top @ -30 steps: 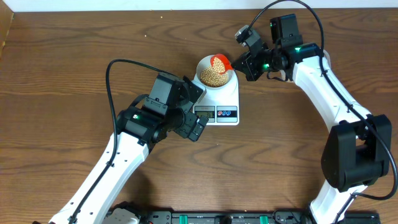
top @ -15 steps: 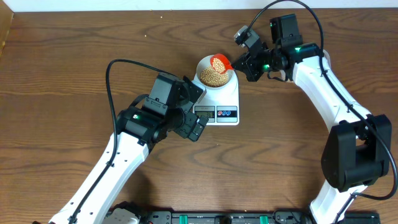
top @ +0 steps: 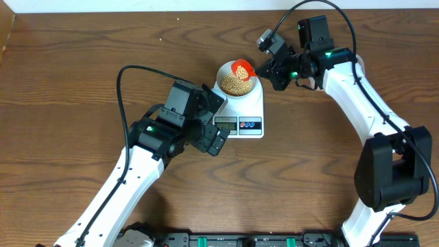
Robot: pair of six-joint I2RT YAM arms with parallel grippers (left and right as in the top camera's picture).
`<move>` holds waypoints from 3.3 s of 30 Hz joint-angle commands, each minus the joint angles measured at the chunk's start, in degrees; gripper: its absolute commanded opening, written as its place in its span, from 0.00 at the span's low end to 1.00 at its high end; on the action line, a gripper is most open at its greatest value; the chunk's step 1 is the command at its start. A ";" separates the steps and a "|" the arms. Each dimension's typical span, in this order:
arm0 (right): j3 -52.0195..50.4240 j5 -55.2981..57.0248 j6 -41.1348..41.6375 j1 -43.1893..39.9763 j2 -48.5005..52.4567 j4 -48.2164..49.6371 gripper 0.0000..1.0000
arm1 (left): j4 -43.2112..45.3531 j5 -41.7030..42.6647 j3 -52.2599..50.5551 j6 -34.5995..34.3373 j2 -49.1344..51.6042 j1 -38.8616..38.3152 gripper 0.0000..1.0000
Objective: Scoop item into bowl and weigh 50g on scale
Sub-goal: 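Tip the scoop further to trickle more soybeans into the bowl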
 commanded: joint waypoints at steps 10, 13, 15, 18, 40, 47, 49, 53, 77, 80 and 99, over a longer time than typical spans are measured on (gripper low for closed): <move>0.98 -0.39 -3.23 0.15 -1.11 0.26 0.01 | -0.02 0.28 0.11 0.98 0.13 0.28 0.98; 0.98 -0.39 -3.23 0.15 -1.11 0.59 0.01 | -0.02 0.28 0.11 0.98 0.13 0.28 0.98; 0.98 -0.39 -3.23 0.15 -1.11 0.87 0.01 | -0.02 0.28 0.11 0.98 0.13 0.28 0.98; 0.98 -0.39 -3.23 0.15 -1.11 1.01 0.01 | -0.02 0.28 0.11 0.98 0.13 0.28 0.98; 0.98 -0.37 -4.72 0.90 -1.11 1.16 0.01 | -0.02 0.28 0.11 0.98 0.13 0.28 0.98; 0.98 -0.37 -4.70 0.90 -1.11 1.16 0.01 | -0.02 0.28 0.11 0.98 0.13 0.28 0.98; 0.98 -0.37 -4.70 0.90 -1.11 1.09 0.01 | -0.02 0.28 0.11 0.98 0.13 0.28 0.98; 0.98 -0.37 -4.76 0.90 -1.11 1.05 0.01 | -0.02 0.28 0.11 0.98 0.13 0.28 0.98; 0.98 -0.37 -9.66 1.27 -1.11 0.96 0.01 | -0.02 0.28 0.11 0.98 0.13 0.28 0.98; 0.98 -0.37 -9.99 1.27 -1.11 0.96 0.01 | -0.02 0.28 0.11 0.98 0.13 0.28 0.98; 0.98 -0.37 -15.30 1.27 -1.11 0.81 0.01 | -0.02 0.28 0.11 0.98 0.13 0.28 0.98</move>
